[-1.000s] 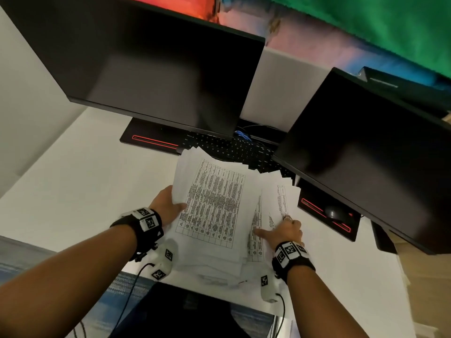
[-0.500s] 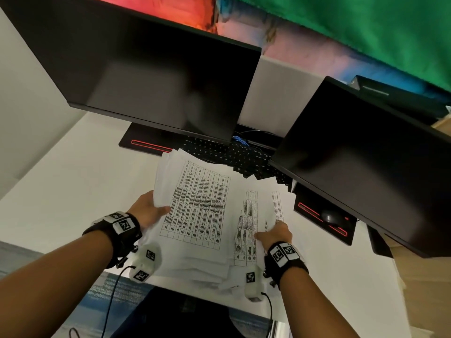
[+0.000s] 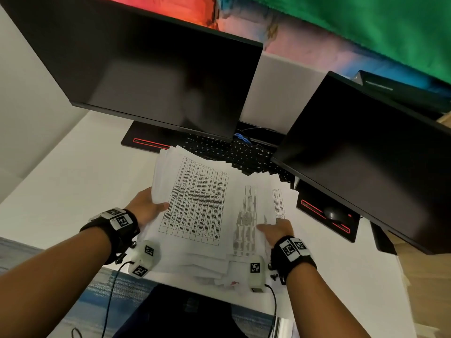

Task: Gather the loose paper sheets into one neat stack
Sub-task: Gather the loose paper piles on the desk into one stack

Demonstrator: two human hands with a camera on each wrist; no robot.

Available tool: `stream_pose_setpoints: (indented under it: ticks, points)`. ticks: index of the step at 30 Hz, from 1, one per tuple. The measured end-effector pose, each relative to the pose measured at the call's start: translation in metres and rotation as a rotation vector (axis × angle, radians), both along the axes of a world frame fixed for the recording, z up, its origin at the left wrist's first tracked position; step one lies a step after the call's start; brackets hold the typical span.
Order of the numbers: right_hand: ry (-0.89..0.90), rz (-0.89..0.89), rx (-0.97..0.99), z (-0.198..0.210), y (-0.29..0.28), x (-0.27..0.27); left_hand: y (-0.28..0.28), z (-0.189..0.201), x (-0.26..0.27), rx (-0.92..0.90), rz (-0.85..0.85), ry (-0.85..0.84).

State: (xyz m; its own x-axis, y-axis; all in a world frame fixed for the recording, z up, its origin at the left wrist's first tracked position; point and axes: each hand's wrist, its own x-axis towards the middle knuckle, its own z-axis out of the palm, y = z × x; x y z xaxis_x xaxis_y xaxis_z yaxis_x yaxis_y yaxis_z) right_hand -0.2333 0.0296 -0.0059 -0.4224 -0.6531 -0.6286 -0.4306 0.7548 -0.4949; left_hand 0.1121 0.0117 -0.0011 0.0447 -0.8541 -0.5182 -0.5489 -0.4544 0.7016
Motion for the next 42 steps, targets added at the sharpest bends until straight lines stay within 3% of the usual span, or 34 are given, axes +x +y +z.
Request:
stream_pose_setpoints:
  ticks: [7,10,13,18,22,25,27,33,35,38,42]
  points:
    - [0.39,0.185,-0.499,0.136,-0.011,-0.011,0.001,-0.005,-0.007,0.027,-0.012,0.008]
    - [0.291,0.143,-0.71,0.19,-0.011,-0.016,0.0,-0.013,-0.017,0.01,-0.015,-0.028]
    - [0.03,0.042,-0.798,0.21,-0.006,-0.019,-0.001,-0.016,-0.024,-0.003,-0.021,-0.054]
    - [-0.328,-0.102,-0.625,0.156,-0.012,-0.014,-0.004,-0.016,-0.029,-0.003,-0.038,0.013]
    - [-0.215,-0.001,-0.259,0.059,-0.012,-0.011,-0.005,-0.018,-0.029,0.03,-0.042,-0.03]
    - [-0.02,0.094,-0.092,-0.001,-0.009,-0.018,-0.005,-0.018,-0.031,0.033,-0.007,-0.025]
    - [0.083,0.149,-0.071,-0.015,-0.008,-0.017,-0.006,-0.019,-0.033,0.033,0.019,-0.017]
    - [-0.015,0.126,-0.153,-0.03,-0.01,0.007,-0.007,-0.027,-0.039,0.023,0.129,0.155]
    - [0.026,0.194,-0.121,-0.037,-0.008,0.02,-0.008,-0.026,-0.042,0.014,0.097,0.131]
    - [0.12,0.158,-0.145,-0.041,-0.004,0.035,-0.009,-0.03,-0.044,-0.011,0.008,0.066]
    - [0.014,0.271,-0.148,-0.042,0.002,0.044,-0.005,-0.028,-0.044,-0.1,-0.038,-0.012]
